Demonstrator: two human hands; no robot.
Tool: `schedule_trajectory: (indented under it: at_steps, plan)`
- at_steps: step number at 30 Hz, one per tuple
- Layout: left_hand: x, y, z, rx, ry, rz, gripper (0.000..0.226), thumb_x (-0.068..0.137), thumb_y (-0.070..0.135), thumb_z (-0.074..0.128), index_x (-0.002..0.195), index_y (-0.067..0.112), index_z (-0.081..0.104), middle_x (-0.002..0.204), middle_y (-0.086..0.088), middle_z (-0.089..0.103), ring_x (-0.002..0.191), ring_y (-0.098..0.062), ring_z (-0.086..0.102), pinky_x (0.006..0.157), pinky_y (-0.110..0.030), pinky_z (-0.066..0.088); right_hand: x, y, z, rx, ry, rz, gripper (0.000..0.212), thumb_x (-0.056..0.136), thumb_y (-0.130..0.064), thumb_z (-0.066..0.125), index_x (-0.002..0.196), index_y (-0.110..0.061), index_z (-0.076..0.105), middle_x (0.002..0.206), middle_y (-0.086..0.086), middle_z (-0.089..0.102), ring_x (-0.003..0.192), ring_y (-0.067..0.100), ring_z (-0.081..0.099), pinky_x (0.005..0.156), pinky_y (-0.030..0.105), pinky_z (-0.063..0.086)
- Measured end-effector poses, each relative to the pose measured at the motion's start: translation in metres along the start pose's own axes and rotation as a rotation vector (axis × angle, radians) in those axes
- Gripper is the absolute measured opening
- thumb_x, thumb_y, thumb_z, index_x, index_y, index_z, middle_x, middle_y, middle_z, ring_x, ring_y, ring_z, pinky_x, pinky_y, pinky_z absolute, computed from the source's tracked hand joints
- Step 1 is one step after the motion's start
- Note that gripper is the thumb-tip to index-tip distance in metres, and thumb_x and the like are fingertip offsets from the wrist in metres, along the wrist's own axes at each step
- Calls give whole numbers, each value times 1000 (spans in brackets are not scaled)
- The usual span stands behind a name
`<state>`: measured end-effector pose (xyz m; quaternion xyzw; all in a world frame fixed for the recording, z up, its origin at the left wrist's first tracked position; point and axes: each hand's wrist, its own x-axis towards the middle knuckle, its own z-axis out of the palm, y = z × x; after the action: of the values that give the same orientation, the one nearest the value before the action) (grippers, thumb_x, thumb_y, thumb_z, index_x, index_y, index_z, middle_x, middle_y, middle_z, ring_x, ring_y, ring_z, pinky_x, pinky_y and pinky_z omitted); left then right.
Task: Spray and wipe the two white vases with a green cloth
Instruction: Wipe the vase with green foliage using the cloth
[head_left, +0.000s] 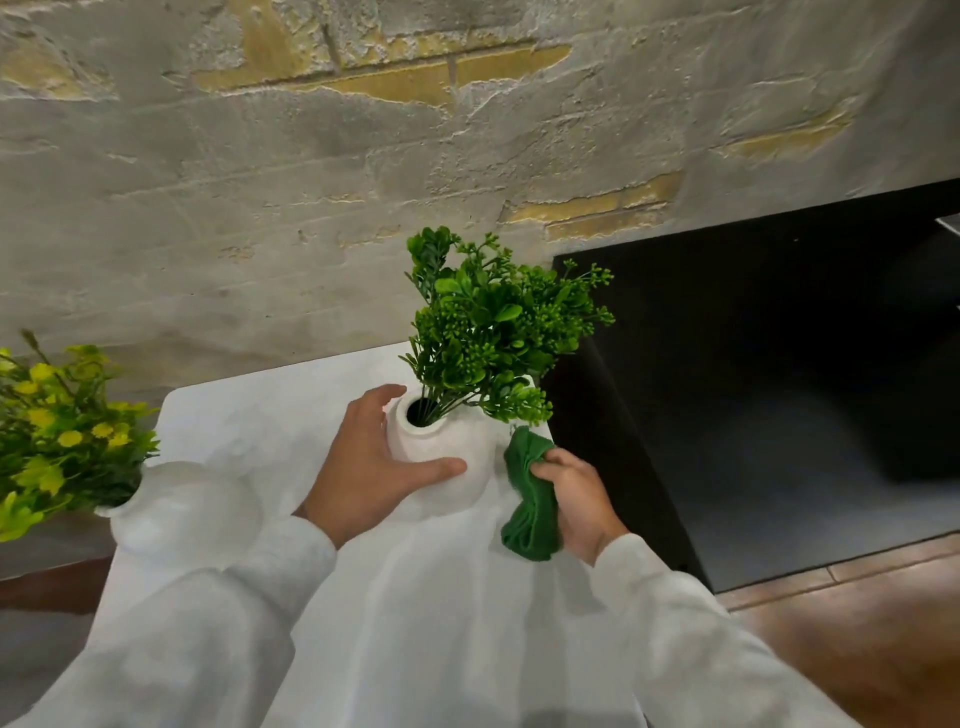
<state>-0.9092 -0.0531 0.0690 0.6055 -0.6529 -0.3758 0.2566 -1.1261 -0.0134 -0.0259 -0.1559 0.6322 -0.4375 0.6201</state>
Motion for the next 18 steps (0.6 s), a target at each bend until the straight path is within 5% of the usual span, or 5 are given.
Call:
schedule_trajectory:
  at_steps: [7, 13, 18]
  plan:
    - [1, -5, 2, 6, 17, 41, 86, 51, 48, 91, 124, 42, 46, 123, 18, 52, 113, -6, 51, 93, -30, 46, 8, 1, 18, -111, 39, -41, 16, 90, -8, 61, 94, -16, 74, 98, 16, 73, 96, 36, 69, 90, 45, 57]
    - [3, -5, -1, -31, -25, 30, 86, 49, 49, 90, 123, 43, 47, 120, 22, 53, 113, 4, 49, 92, -33, 50, 10, 1, 47, -42, -23, -43, 37, 87, 4, 51, 80, -21, 78, 95, 14, 75, 100, 38, 68, 96, 50, 54]
    - [5, -7, -2, -45, -32, 36, 88, 47, 50, 90, 124, 43, 48, 122, 21, 53, 114, 3, 49, 95, -35, 50, 0, -29, 50, 25, -90, -136, 49, 91, 8, 51, 63, -23, 77, 69, 0, 73, 81, 25, 66, 83, 42, 53]
